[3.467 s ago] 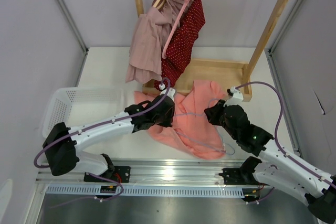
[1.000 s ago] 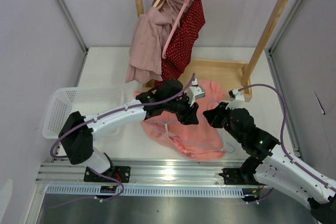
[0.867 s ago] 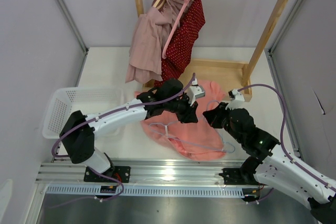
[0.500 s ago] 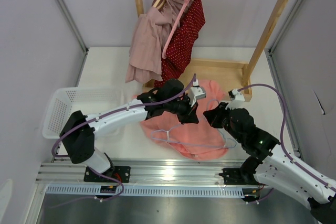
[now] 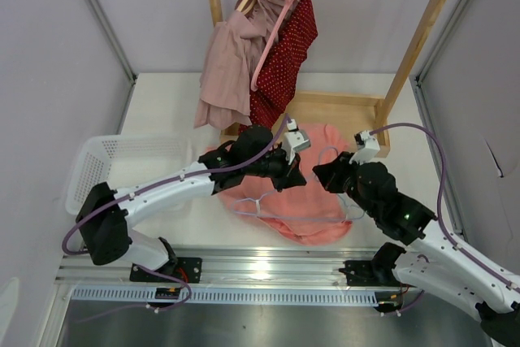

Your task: Place the skirt on the hanger

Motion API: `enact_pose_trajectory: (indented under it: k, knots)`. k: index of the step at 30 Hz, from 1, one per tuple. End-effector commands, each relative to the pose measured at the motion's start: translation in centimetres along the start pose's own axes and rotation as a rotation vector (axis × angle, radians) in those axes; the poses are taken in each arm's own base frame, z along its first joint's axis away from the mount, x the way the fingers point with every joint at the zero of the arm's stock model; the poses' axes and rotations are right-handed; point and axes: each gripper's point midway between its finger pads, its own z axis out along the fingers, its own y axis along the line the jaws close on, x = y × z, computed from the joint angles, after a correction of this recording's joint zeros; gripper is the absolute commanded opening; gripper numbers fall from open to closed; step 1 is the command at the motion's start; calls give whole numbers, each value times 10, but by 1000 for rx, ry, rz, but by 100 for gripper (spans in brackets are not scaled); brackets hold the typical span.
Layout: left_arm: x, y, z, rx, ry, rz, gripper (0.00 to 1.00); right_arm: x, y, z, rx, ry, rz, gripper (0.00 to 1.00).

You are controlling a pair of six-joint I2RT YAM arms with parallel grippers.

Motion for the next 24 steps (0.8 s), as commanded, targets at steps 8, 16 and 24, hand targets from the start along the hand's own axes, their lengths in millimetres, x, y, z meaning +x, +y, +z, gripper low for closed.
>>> enact_pose_trajectory:
  k: [8,16,24]
  knots:
    - [-56,3,-19,-117,-262,28,0,-26,7,-9,26,-46,-9,41]
    - [-68,6,-16,-149,-314,31,0,-34,7,-13,45,-52,-13,68]
    - [-89,22,-29,-267,-373,22,0,-68,7,-46,72,-141,23,83]
